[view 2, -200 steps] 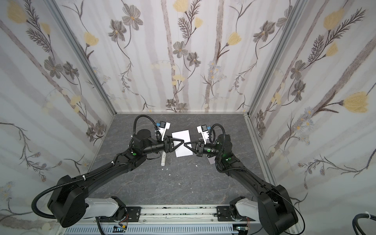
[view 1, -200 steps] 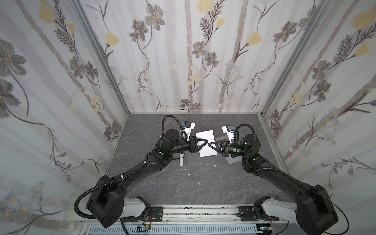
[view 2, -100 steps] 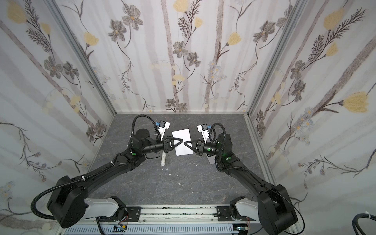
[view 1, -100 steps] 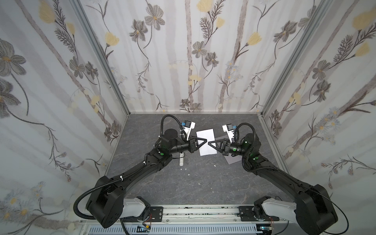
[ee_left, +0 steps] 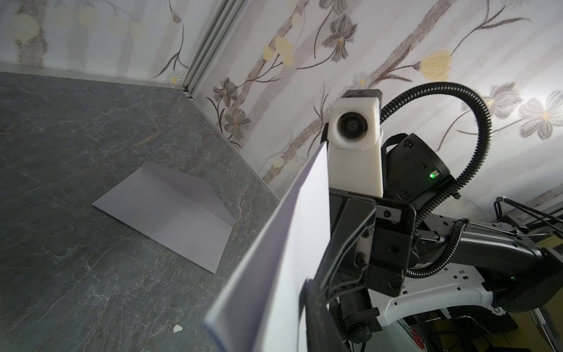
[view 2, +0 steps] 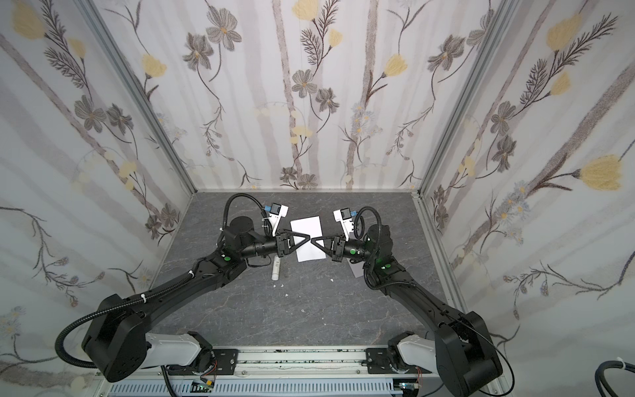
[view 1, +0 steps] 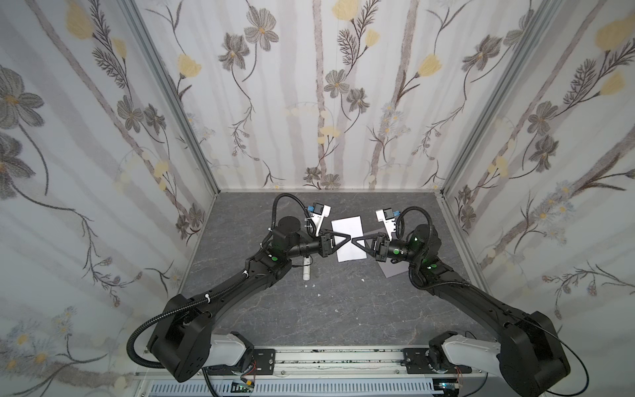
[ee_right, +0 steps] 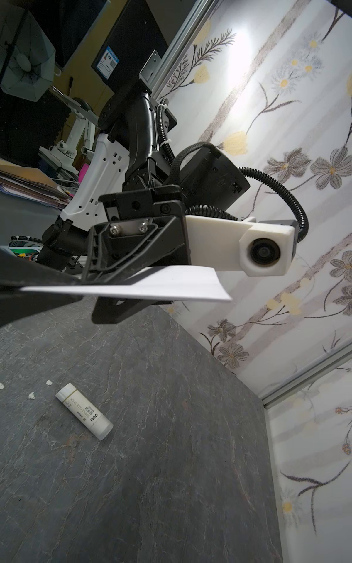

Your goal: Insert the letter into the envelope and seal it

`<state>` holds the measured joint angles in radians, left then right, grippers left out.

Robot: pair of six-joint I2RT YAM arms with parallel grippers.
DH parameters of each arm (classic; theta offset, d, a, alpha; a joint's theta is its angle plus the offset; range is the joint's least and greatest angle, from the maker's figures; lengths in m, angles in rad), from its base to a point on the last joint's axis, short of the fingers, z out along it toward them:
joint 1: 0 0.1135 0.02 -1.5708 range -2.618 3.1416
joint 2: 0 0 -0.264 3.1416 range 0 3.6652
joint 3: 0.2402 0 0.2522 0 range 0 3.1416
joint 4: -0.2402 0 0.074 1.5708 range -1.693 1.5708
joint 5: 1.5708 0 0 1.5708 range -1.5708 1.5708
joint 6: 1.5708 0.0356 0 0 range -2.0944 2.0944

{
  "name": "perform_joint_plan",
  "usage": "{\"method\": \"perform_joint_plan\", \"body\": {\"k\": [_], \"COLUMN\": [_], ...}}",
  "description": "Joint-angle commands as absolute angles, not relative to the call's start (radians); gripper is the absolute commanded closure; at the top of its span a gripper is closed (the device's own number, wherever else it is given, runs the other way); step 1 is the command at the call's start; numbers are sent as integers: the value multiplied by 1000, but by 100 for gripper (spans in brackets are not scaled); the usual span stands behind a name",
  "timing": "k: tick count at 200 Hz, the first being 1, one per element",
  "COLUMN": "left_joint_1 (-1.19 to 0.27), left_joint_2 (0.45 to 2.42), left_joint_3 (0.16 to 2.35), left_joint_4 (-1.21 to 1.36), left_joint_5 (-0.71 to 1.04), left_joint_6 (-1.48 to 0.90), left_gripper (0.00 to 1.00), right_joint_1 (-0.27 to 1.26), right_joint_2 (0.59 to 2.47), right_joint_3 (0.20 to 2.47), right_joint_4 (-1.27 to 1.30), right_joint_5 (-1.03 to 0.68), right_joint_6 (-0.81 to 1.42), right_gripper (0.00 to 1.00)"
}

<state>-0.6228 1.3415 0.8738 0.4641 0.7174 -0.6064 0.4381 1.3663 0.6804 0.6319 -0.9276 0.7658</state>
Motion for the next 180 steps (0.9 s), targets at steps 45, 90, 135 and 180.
{"method": "perform_joint_plan", "body": {"k": [45, 90, 135, 180], "left_joint_1": [-622, -618, -621, -627], "left_joint_2": [1340, 1322, 1339, 1338], "left_joint_3": [886, 878, 885, 895], "left_joint_4": [502, 502, 502, 503], "left_joint_5": [734, 738, 794, 811], "left_joint_6": [-617, -617, -646, -655], "left_gripper": [100, 100, 100, 100], "right_joint_1": [436, 356, 315, 314], "right_joint_2": [1363, 1314, 1322, 1385], "right_joint_3": [687, 647, 698, 798], "right_joint_4": [654, 664, 660, 674], "right_joint_5": [-907, -905, -943, -960], "right_joint_6": [758, 770, 765, 767], "right_gripper": [72, 47, 43, 46]}}
